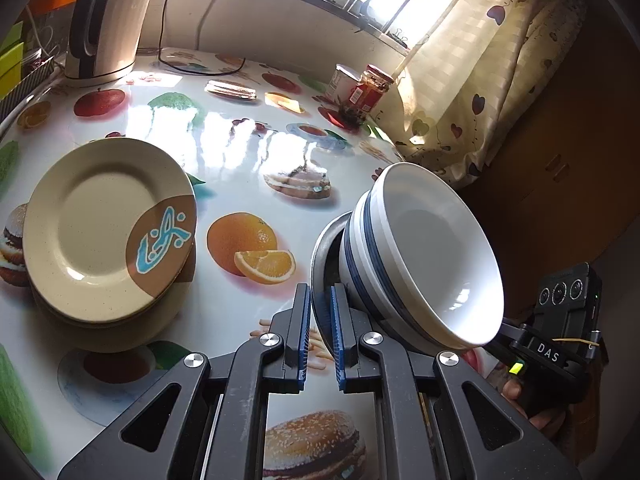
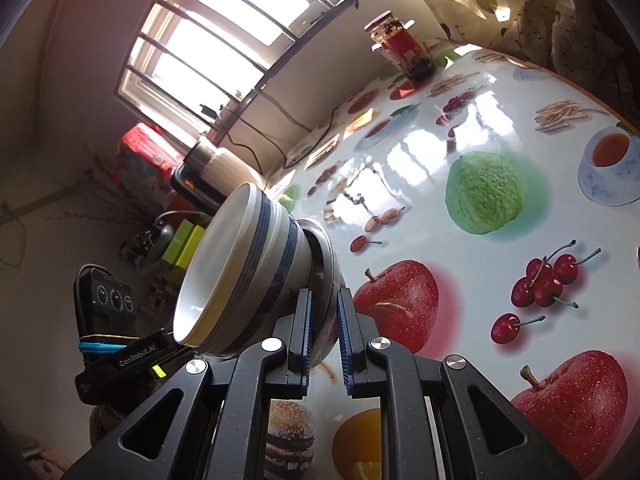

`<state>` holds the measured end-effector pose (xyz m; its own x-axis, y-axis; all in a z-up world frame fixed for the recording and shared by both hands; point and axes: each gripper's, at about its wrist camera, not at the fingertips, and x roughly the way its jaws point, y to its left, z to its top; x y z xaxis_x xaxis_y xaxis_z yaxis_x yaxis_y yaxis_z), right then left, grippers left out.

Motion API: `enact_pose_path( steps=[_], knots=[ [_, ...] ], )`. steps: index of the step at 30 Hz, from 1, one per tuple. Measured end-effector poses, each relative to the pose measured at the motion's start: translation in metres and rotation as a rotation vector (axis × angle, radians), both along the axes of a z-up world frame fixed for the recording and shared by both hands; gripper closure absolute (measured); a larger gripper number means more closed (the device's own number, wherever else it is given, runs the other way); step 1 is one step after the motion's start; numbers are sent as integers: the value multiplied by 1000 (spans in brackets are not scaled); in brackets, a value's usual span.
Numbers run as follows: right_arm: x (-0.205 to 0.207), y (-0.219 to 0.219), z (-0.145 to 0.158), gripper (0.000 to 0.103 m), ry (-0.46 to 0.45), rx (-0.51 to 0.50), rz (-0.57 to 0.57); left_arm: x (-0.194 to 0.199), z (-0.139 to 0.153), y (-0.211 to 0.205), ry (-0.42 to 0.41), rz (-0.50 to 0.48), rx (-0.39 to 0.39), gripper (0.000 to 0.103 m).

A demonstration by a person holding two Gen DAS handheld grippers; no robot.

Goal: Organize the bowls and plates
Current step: 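Lift and carry the bowl stack toward the cream plate stack with both tools, then lower the bowl stack onto the cream plates with both tools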

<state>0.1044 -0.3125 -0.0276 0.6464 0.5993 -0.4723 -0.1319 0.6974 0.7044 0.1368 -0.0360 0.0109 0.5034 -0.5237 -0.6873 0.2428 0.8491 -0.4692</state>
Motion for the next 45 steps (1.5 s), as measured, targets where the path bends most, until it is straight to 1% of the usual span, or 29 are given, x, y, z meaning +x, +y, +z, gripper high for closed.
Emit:
enact_pose_path(
  steps=[27,45],
  knots=[
    [45,62,19,90,-9,-11,117,13,14,66,-4,113,4,94],
    [73,105,22,90,-1,-15,192,21,16,104,-5,180,12,94]
  ],
)
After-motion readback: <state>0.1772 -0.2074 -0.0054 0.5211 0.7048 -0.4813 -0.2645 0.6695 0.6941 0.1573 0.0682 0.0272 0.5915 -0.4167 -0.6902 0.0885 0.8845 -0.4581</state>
